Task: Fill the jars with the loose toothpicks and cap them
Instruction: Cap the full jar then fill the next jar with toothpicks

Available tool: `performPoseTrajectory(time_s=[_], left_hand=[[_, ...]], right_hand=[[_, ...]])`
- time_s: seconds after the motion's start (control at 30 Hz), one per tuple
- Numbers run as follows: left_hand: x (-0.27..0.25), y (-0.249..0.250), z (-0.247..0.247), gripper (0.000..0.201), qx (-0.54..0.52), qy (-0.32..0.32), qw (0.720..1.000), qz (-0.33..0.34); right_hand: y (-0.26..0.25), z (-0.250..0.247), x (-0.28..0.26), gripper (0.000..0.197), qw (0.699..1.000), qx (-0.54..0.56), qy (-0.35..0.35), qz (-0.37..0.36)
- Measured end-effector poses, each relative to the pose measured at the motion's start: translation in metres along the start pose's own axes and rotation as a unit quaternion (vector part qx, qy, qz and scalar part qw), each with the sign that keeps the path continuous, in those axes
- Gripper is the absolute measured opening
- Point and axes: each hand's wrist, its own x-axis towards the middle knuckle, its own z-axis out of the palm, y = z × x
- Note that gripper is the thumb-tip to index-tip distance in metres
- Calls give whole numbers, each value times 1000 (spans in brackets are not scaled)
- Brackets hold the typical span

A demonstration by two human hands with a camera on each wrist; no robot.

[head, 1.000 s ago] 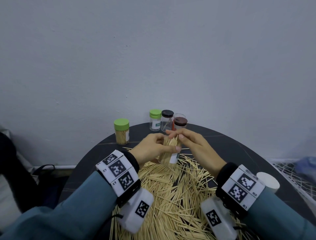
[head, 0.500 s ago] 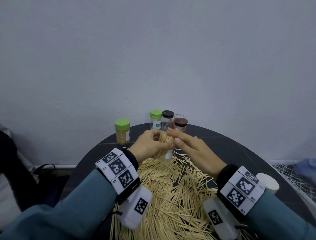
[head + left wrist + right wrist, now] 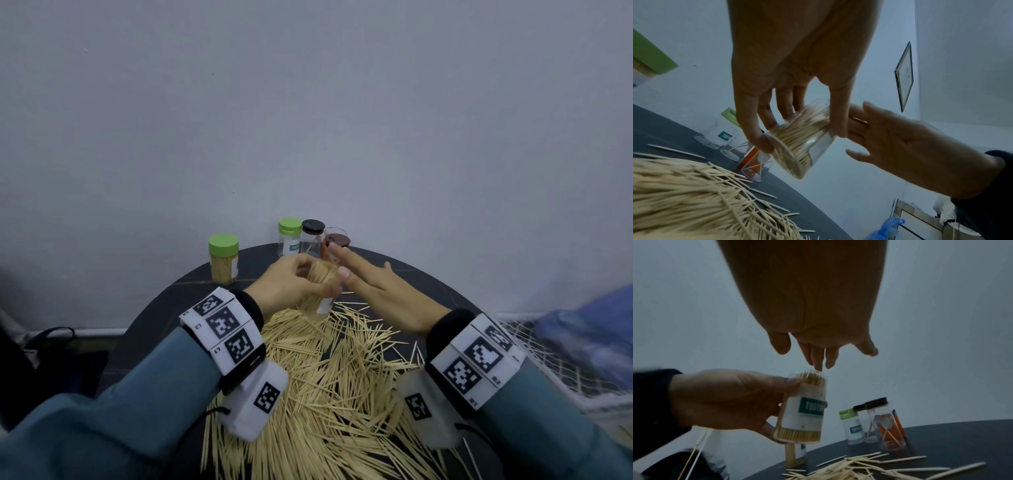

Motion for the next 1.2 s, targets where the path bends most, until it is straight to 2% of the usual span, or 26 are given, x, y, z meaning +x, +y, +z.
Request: performPoseTrajectory(time_s=[0.1, 0.2, 0.3, 0.4, 0.5, 0.6, 0.7, 0.87, 0.97, 1.2], left_hand=[[-3, 3, 0, 40, -11, -6, 1000, -2], [-5, 4, 0, 50, -7, 0, 1000, -4], [-6, 5, 0, 47, -14, -6, 1000, -11], [-7, 6, 1, 32, -27, -21, 999, -23], [-8, 5, 2, 26, -24, -25, 999, -30], [-10, 7, 4, 28, -13, -30, 999, -29], [-13, 7, 8, 33, -2, -32, 999, -28], [-17, 10, 13, 42, 9, -33, 999, -26], [-19, 11, 14, 41, 13, -35, 999, -24], [-18, 8, 8, 39, 6, -32, 999, -23]], right_hand=[[-5, -11, -16, 52, 999, 25, 41, 4], [-4, -19, -40, 46, 997, -33, 39, 61], [3, -18, -66, 48, 973, -148, -59, 166], [9, -12, -92, 67, 921, -235, -168, 262], [7, -6, -117, 90, 877, -270, -243, 314], [1, -1, -137, 91, 856, -266, -284, 339], [-6, 6, -151, 84, 859, -259, -282, 340], [-3, 27, -161, 106, 874, -240, -241, 348], [-5, 37, -158, 106, 893, -236, -206, 323], [17, 42, -121, 47, 925, -174, -185, 284]])
